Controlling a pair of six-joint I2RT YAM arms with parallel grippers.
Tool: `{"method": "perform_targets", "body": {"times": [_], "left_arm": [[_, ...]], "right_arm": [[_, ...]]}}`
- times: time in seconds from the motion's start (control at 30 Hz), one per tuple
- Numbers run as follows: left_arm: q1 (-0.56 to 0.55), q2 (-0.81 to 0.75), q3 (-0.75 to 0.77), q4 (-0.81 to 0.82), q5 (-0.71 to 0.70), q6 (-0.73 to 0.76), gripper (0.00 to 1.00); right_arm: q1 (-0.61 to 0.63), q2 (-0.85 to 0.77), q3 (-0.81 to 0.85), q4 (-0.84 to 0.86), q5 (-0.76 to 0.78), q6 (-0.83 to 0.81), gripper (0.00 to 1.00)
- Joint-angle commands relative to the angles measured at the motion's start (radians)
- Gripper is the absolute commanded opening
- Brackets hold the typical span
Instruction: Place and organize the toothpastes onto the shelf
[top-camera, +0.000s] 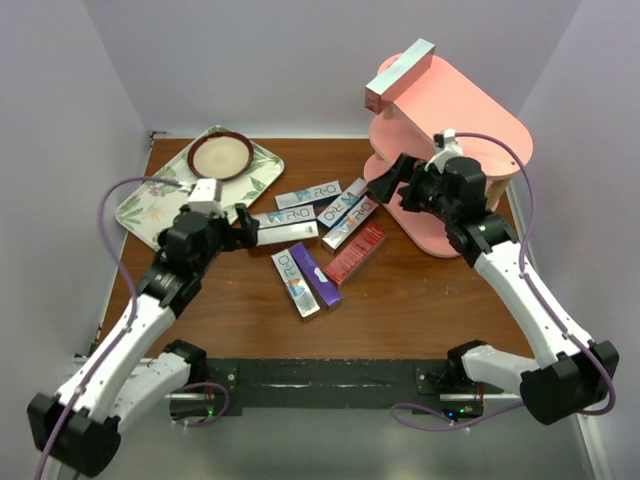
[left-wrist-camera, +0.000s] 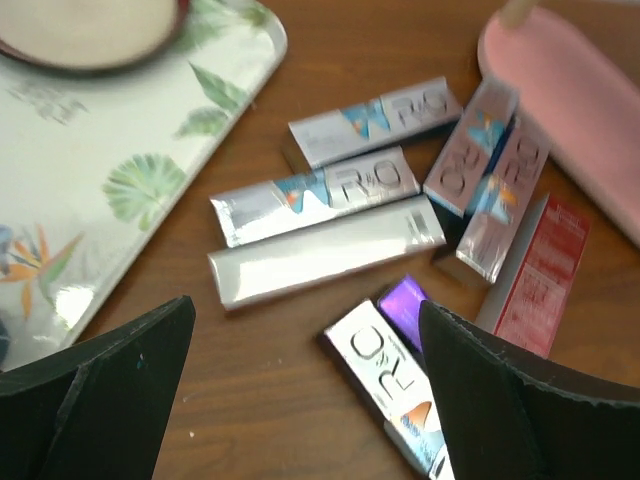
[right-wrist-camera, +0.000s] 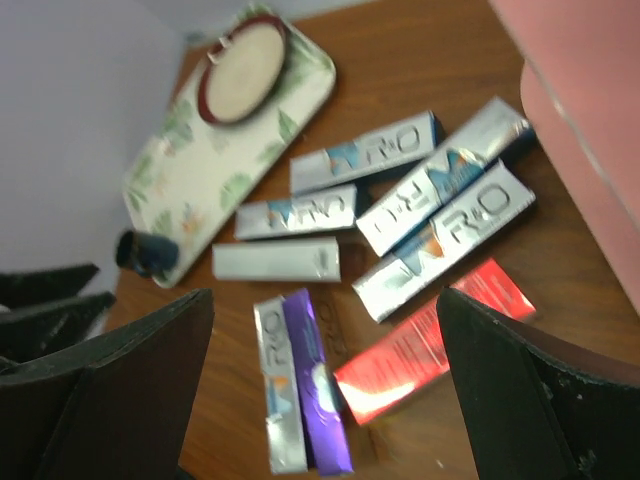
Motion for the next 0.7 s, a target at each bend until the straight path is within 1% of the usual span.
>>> {"method": "perform_targets", "body": {"times": [0.0, 0.07, 0.1, 0.13, 0.17, 0.2, 0.27, 0.33, 0.37, 0.4, 0.47, 0.5, 0.6, 0.67], "left_arm": [[0.004, 0.152, 0.104, -0.071, 0.232, 0.168, 1.00], [0.003, 0.247, 0.157, -0.098, 0.260, 0.181, 1.00], [0.003, 0.281, 0.185, -0.158, 0.245, 0.141, 1.00], [0.001, 0.344, 0.240, -0.189, 0.222, 0.107, 1.00], [0.000, 0.370, 0.260, -0.213, 0.174, 0.077, 1.00], [-0.003, 0.390, 0.271, -0.238, 0.159, 0.016, 1.00], [-0.006, 0.418, 0.263, -0.240, 0.067, -0.049, 1.00], [-0.006, 0.418, 0.236, -0.250, -0.010, -0.178, 1.00], [-0.006, 0.413, 0.225, -0.259, -0.089, -0.230, 1.00], [-0.006, 0.403, 0.208, -0.266, -0.116, -0.350, 1.00], [-0.005, 0.387, 0.142, -0.258, -0.163, -0.467, 1.00], [-0.005, 0.381, 0.106, -0.252, -0.177, -0.576, 1.00], [-0.005, 0.396, 0.096, -0.263, -0.216, -0.744, 1.00], [-0.005, 0.422, 0.110, -0.270, -0.234, -0.813, 1.00]], "right_arm": [[-0.001, 0.047, -0.028, -0.169, -0.159, -0.207, 0.99], [0.005, 0.042, -0.051, -0.181, -0.155, -0.249, 0.98], [0.007, 0.030, -0.061, -0.190, -0.152, -0.258, 0.98], [0.010, 0.021, -0.070, -0.189, -0.150, -0.269, 0.99], [0.012, 0.013, -0.093, -0.184, -0.149, -0.289, 0.99], [0.012, 0.004, -0.102, -0.181, -0.147, -0.297, 0.98], [0.013, -0.017, -0.122, -0.181, -0.138, -0.316, 0.98], [0.016, -0.031, -0.128, -0.183, -0.135, -0.330, 0.99], [0.016, -0.034, -0.139, -0.180, -0.135, -0.339, 0.98], [0.016, -0.039, -0.145, -0.166, -0.135, -0.340, 0.99], [0.016, -0.048, -0.168, -0.149, -0.136, -0.338, 0.99], [0.016, -0.050, -0.176, -0.125, -0.141, -0.335, 0.99], [0.016, -0.044, -0.202, -0.097, -0.165, -0.333, 0.99], [0.016, -0.045, -0.216, -0.086, -0.184, -0.330, 0.99]]}}
